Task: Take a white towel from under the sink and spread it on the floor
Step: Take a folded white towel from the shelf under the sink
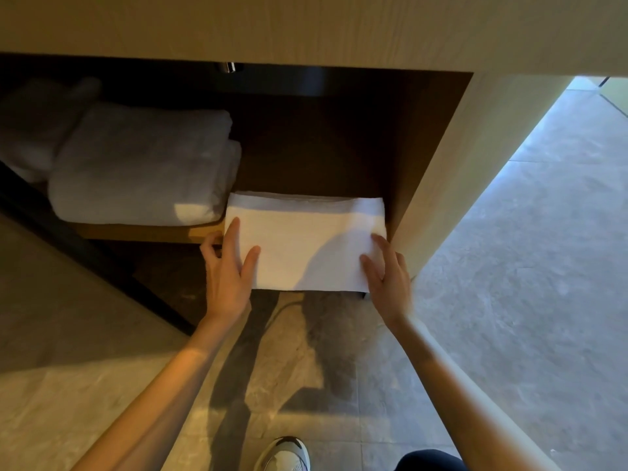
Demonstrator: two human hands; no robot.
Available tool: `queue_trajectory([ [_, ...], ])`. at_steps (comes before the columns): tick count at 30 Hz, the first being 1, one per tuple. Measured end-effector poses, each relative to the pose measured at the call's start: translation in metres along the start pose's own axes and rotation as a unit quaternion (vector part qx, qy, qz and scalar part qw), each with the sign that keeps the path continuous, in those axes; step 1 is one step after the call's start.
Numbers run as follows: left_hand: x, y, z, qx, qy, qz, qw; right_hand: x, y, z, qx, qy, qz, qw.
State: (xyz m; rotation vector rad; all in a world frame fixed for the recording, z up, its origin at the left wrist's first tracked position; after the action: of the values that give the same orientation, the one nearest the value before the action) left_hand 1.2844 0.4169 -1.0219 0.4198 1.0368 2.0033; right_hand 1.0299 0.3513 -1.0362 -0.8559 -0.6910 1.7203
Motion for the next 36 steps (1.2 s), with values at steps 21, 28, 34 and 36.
queue_trajectory([
  [21, -0.020, 0.004, 0.051, 0.168, -0.301, 0.117, 0.931, -0.034, 0.000, 0.034, -0.145, -0.201, -0.021, 0.968],
  [28, -0.011, 0.004, 0.058, 0.163, -0.328, 0.091, 0.926, -0.019, -0.008, 0.047, -0.246, -0.193, -0.057, 0.948],
  [34, 0.015, 0.039, 0.089, 0.109, -0.320, 0.097, 0.936, 0.007, -0.049, 0.080, -0.266, -0.211, -0.115, 0.934],
  [36, 0.029, 0.060, 0.110, 0.107, -0.335, 0.103, 0.930, 0.019, -0.076, 0.105, -0.269, -0.216, -0.138, 0.928],
])
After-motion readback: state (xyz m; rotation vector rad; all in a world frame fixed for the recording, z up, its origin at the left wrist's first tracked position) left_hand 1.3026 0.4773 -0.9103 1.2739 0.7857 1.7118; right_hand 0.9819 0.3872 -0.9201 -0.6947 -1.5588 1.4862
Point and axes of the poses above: each hand's wrist, its own x-axis away from the middle knuckle, its own z-axis out of the back of the hand, y = z × x, the point moved 2 cm from there along -x, towards the middle knuckle, and after that the axes turned 10 degrees about z, right-handed, at the moved point
